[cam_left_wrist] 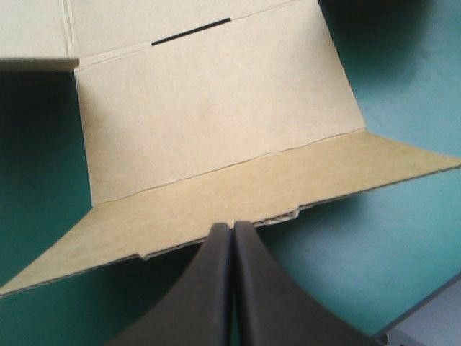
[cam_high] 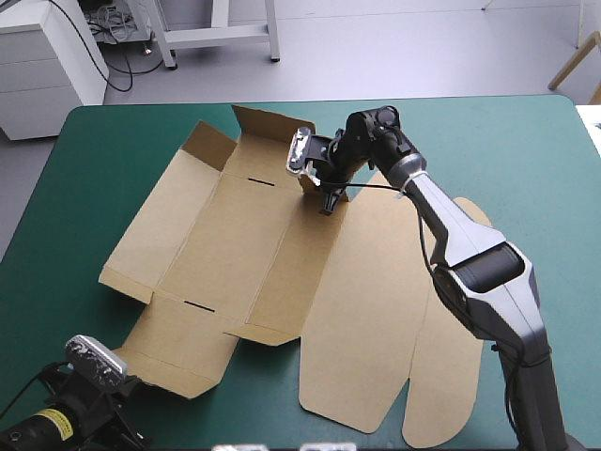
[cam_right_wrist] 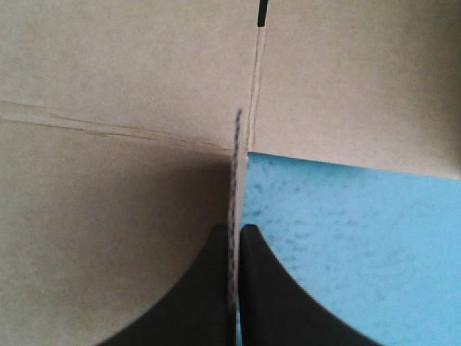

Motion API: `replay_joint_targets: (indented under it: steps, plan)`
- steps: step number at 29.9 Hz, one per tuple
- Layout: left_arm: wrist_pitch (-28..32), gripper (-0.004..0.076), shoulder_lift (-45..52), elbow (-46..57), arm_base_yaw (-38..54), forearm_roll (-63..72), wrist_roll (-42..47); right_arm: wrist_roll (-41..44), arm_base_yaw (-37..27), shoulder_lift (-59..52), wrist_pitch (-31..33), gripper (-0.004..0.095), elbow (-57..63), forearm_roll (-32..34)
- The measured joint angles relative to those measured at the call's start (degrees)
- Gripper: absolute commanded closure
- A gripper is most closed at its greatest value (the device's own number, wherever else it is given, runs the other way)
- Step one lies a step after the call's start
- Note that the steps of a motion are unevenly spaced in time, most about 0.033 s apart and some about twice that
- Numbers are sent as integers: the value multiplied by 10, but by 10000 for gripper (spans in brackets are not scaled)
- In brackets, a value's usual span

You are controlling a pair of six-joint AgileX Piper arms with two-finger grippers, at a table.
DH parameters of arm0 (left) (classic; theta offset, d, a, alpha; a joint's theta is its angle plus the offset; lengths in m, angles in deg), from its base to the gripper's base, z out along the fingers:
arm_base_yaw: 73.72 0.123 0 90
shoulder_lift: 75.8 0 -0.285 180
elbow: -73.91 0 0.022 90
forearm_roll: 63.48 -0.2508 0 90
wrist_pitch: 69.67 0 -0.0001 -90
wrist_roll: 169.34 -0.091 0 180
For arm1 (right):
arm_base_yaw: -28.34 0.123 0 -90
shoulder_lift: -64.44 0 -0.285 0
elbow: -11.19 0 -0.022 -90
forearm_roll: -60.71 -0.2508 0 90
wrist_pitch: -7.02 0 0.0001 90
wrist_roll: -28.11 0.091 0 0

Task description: Fold the box

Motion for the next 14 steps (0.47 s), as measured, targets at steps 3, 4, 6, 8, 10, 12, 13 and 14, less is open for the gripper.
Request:
replay_joint_targets:
  steps: [3,4,6,8,10,12,13,14]
  plan:
    - [2,734,2,0,0,0,0,-29,14,0,-12,928,-1,5]
    - [2,734,2,-1,0,0,0,-39,18,0,-14,928,-1,7]
    - [4,734,4,-1,0,0,0,-61,31,0,-21,928,-1,4]
    - [-2,734,4,0,0,0,0,-76,50,2,-18,928,-1,-13]
    - [-3,734,4,0,0,0,0,-92,67,4,-18,928,-1,-22]
    - [-4,734,4,0,0,0,0,-103,82,4,-18,928,-1,-27]
    - [-4,734,4,0,0,0,0,-107,89,4,-19,928,-1,-26]
    - [-4,734,4,0,0,0,0,-109,95,4,-21,927,-1,-24]
